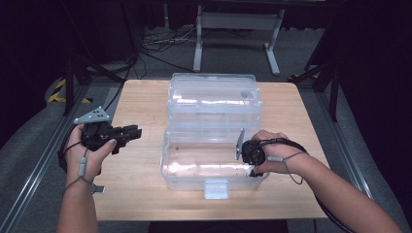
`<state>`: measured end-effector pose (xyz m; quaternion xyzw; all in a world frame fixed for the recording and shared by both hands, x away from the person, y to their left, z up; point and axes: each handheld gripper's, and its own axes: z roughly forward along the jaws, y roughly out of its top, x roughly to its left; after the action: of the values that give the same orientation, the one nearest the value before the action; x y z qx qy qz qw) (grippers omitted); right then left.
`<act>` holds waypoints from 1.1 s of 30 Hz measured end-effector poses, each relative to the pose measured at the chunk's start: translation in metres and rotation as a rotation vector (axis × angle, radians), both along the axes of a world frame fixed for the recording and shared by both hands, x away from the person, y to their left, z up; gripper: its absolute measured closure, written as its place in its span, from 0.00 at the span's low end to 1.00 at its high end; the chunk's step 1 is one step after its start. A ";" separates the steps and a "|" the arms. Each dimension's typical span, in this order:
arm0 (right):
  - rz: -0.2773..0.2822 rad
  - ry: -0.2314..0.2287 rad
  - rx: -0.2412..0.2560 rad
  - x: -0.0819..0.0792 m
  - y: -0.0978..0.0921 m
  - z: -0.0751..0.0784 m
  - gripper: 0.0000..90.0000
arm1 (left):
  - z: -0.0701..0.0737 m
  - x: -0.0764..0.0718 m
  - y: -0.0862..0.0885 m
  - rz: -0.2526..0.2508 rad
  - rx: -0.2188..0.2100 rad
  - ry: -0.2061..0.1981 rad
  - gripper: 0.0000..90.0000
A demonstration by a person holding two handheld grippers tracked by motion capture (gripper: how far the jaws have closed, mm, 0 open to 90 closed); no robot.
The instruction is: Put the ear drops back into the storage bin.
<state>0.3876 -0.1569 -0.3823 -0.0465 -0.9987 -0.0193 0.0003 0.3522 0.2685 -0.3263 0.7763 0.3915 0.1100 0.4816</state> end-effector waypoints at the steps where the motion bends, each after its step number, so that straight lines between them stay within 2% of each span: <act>1: 0.000 0.000 0.000 0.000 0.000 0.000 0.62 | 0.000 0.001 0.000 -0.002 0.000 0.001 0.79; 7: 0.012 -0.016 0.018 -0.005 0.002 0.012 0.61 | 0.000 0.003 -0.003 -0.016 0.001 0.001 0.79; 13: -0.001 -0.018 0.036 -0.009 0.003 0.024 0.60 | 0.000 0.004 -0.004 -0.019 -0.002 0.004 0.79; 17: 0.000 -0.013 0.064 -0.012 0.005 0.029 0.60 | -0.001 0.005 -0.006 -0.027 0.004 0.006 0.79; 22: 0.011 -0.026 0.069 -0.017 0.006 0.034 0.61 | -0.001 0.005 -0.007 -0.029 0.005 0.010 0.79; 28: 0.010 -0.001 0.097 -0.022 0.009 0.042 0.60 | -0.002 0.006 -0.010 -0.036 0.011 0.011 0.79; 30: 0.000 0.020 0.107 -0.026 0.011 0.041 0.60 | -0.003 0.007 -0.012 -0.042 0.018 0.013 0.79; 33: 0.011 0.025 0.106 -0.028 0.013 0.037 0.60 | -0.003 0.007 -0.013 -0.048 0.020 0.013 0.79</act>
<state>0.3595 -0.1443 -0.3449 -0.0413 -0.9965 -0.0716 0.0153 0.3594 0.2550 -0.3296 0.7909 0.3748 0.0975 0.4737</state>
